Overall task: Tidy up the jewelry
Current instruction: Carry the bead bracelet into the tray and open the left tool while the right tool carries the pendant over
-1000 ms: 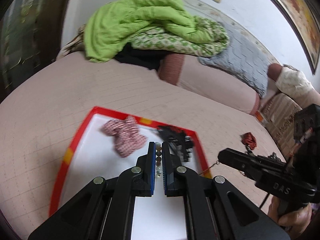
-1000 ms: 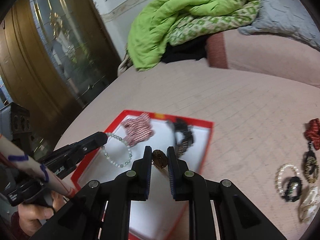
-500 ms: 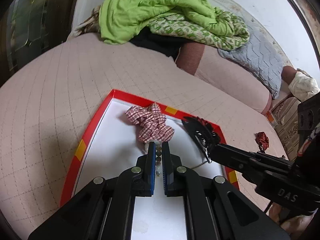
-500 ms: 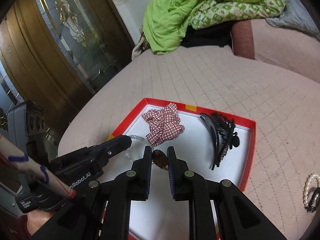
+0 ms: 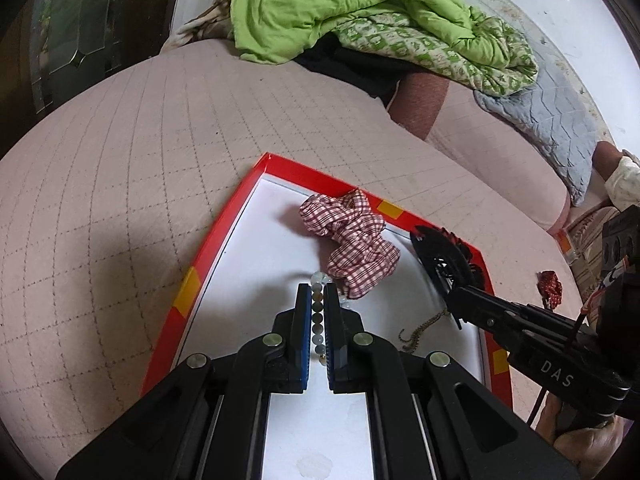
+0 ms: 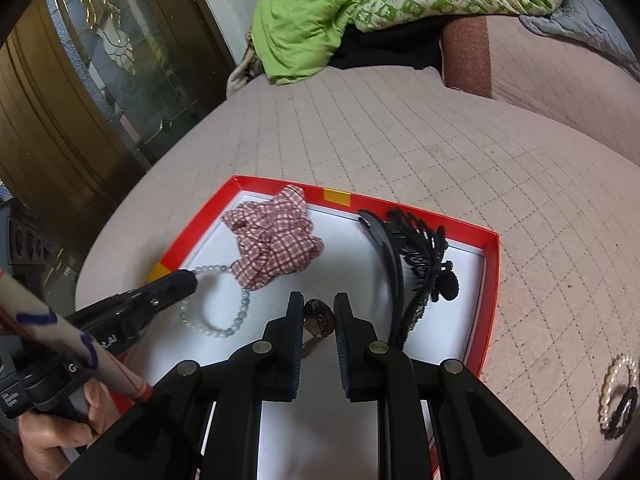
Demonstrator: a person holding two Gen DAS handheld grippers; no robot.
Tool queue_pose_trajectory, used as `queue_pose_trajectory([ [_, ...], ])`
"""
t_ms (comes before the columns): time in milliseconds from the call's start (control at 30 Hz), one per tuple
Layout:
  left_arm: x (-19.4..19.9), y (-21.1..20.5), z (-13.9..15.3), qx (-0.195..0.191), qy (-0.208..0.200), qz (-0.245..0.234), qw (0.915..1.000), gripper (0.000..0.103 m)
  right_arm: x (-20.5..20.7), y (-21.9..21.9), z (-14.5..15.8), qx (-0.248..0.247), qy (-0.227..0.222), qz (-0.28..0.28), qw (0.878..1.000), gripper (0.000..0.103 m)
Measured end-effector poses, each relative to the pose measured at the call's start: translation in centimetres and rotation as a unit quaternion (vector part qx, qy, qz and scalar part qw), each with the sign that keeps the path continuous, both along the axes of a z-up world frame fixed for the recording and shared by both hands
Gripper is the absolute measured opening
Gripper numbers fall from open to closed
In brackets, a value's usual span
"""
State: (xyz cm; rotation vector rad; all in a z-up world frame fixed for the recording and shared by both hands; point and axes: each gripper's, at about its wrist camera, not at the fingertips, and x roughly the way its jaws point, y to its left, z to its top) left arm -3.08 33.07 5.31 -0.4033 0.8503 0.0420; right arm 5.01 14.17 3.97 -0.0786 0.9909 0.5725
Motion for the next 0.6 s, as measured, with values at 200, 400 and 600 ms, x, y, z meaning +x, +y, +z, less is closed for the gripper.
queue_pose_trajectory([
  [200,0.1,0.3,-0.3,0.008,0.009,0.012,0.9999,0.005,0.4,0.5,-0.5,-0.012,0.001,0.002,1.000,0.016],
  [400,0.1,0.4,-0.5,0.017,0.013,0.016,0.9996,0.005,0.6,0.5,-1.0,-0.017,0.006,0.000,1.000,0.016],
  [600,0.3,0.2,-0.8,0.019,0.016,0.018,0.9995,0.005,0.7,1.0,-1.3,-0.024,0.006,-0.001,1.000,0.016],
])
